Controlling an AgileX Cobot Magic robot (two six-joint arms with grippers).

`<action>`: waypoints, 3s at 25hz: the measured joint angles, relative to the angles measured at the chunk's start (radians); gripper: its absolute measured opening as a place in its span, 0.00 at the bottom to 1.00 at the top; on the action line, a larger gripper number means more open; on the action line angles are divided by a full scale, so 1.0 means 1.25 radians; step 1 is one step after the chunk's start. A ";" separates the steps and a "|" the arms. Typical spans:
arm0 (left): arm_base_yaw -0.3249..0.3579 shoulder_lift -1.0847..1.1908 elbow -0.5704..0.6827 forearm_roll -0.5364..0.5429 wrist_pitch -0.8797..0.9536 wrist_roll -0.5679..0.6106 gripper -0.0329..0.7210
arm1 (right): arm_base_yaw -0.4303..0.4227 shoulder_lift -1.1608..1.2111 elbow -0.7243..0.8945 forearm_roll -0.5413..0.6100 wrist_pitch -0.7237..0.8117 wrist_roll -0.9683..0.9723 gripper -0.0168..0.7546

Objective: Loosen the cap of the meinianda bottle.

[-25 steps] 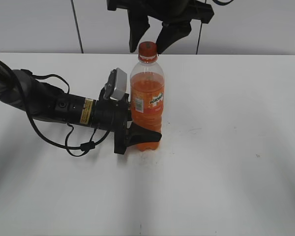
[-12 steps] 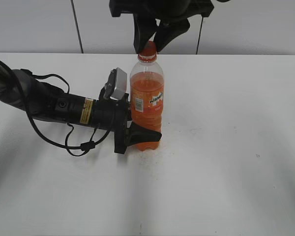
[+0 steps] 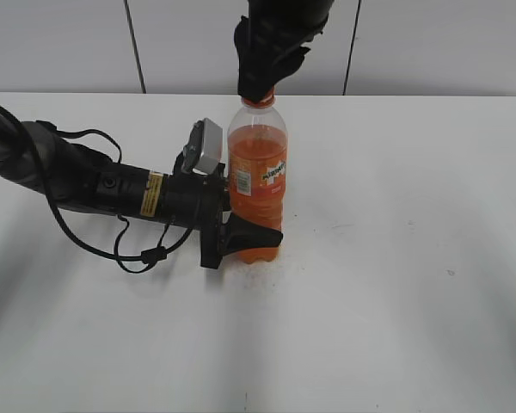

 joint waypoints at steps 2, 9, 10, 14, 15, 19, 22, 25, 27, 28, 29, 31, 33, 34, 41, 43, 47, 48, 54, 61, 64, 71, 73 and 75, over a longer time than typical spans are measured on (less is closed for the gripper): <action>0.000 0.000 0.000 0.000 0.000 0.000 0.57 | 0.000 0.000 0.000 0.000 0.000 -0.122 0.37; 0.000 0.000 -0.002 0.013 0.002 -0.004 0.57 | 0.000 0.000 0.000 0.001 0.001 -0.393 0.37; 0.000 0.000 -0.002 0.016 0.002 -0.005 0.57 | 0.000 0.000 0.000 0.001 0.002 -0.410 0.37; 0.001 -0.001 -0.002 0.023 0.002 -0.007 0.57 | 0.001 -0.003 0.000 0.002 0.003 -0.453 0.37; 0.001 -0.002 -0.002 0.025 0.000 -0.006 0.57 | 0.001 -0.005 0.001 0.003 0.004 -0.456 0.37; 0.001 -0.002 -0.002 0.031 -0.003 -0.001 0.57 | 0.001 -0.032 -0.003 0.017 0.005 -0.459 0.37; 0.001 -0.002 -0.002 0.034 -0.003 0.002 0.57 | 0.001 -0.052 -0.011 0.021 0.002 -0.430 0.37; 0.001 -0.002 -0.002 0.034 -0.004 0.002 0.57 | 0.001 -0.064 -0.012 0.018 0.002 -0.312 0.37; 0.001 -0.002 -0.002 0.034 -0.004 0.002 0.57 | -0.002 -0.066 -0.012 0.012 0.002 -0.190 0.37; 0.001 -0.002 -0.002 0.034 -0.004 0.002 0.57 | -0.007 -0.066 -0.012 0.010 0.002 -0.116 0.37; 0.001 -0.002 -0.002 0.034 -0.004 0.002 0.57 | -0.016 -0.066 -0.012 0.013 0.002 -0.041 0.37; 0.001 -0.002 -0.002 0.034 -0.004 0.002 0.57 | -0.044 -0.066 -0.011 0.026 0.002 0.096 0.37; 0.001 -0.002 -0.002 0.034 -0.004 0.002 0.57 | -0.088 -0.070 0.006 0.034 0.001 0.211 0.37; 0.001 -0.002 -0.002 0.034 -0.004 0.002 0.57 | -0.116 -0.073 0.024 0.034 0.000 0.247 0.37; 0.001 -0.002 -0.002 0.036 -0.004 0.002 0.57 | -0.299 -0.154 0.285 0.055 -0.086 0.369 0.37; 0.001 -0.002 -0.002 0.036 -0.004 0.002 0.57 | -0.347 -0.199 0.381 0.083 -0.156 0.376 0.37; 0.001 -0.002 -0.002 0.036 -0.004 0.002 0.57 | -0.431 -0.279 0.582 0.100 -0.284 0.384 0.37; 0.001 -0.002 -0.002 0.036 -0.004 0.002 0.57 | -0.447 -0.290 0.630 0.101 -0.316 0.385 0.37; 0.001 -0.003 -0.002 0.037 -0.004 0.002 0.57 | -0.489 -0.284 0.830 0.120 -0.474 0.388 0.37; 0.001 -0.003 -0.002 0.037 -0.004 0.002 0.57 | -0.491 -0.178 0.863 0.127 -0.603 0.388 0.37; 0.001 -0.003 -0.002 0.037 -0.004 0.002 0.57 | -0.491 -0.129 0.863 0.127 -0.640 0.389 0.37; 0.001 -0.003 -0.002 0.035 -0.004 0.002 0.57 | -0.491 -0.080 0.864 0.127 -0.664 0.391 0.37; 0.001 -0.003 -0.002 0.034 -0.004 0.002 0.57 | -0.491 -0.074 0.864 0.127 -0.665 0.391 0.37; 0.001 -0.003 -0.002 0.032 -0.004 0.002 0.57 | -0.491 -0.073 0.864 0.127 -0.665 0.391 0.38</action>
